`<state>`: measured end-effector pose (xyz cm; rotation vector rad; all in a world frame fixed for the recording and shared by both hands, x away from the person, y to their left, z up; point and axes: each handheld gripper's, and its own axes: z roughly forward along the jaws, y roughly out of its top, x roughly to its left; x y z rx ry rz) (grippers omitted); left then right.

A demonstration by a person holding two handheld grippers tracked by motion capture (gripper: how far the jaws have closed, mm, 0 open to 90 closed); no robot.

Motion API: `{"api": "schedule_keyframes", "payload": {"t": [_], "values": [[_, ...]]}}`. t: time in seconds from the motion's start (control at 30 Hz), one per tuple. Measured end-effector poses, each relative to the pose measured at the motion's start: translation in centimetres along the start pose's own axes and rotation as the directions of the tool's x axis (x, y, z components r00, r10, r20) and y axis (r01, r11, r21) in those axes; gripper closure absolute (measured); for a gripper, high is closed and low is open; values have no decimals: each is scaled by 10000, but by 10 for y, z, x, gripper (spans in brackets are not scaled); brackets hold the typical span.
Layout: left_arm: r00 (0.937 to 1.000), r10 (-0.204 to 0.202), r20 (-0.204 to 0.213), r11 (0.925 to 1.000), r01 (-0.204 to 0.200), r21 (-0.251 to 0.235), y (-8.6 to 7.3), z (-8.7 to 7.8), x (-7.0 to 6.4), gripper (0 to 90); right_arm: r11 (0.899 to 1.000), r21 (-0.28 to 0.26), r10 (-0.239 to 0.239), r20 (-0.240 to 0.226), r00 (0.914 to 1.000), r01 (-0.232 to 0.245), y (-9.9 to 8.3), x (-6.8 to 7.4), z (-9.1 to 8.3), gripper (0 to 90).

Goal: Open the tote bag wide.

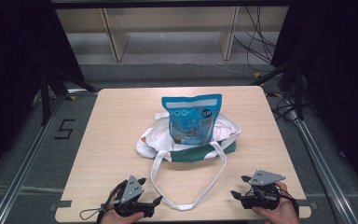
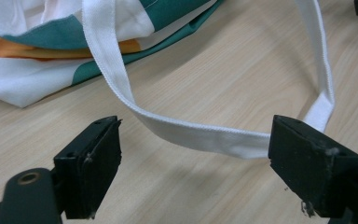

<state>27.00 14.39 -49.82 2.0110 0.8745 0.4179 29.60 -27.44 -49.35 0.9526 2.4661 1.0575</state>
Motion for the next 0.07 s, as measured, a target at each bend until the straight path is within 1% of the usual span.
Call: {"api": "schedule_keyframes", "payload": {"t": [0.03, 0.07], "values": [[10000, 57, -20, 10000, -57, -15, 0, 0, 1, 163, 9999, -18, -112, 29, 9999, 112, 0, -1, 0, 312], [10000, 91, -26, 10000, -91, -32, 0, 0, 1, 165, 9999, 3, -117, 37, 9999, 117, 0, -1, 1, 312]]}}
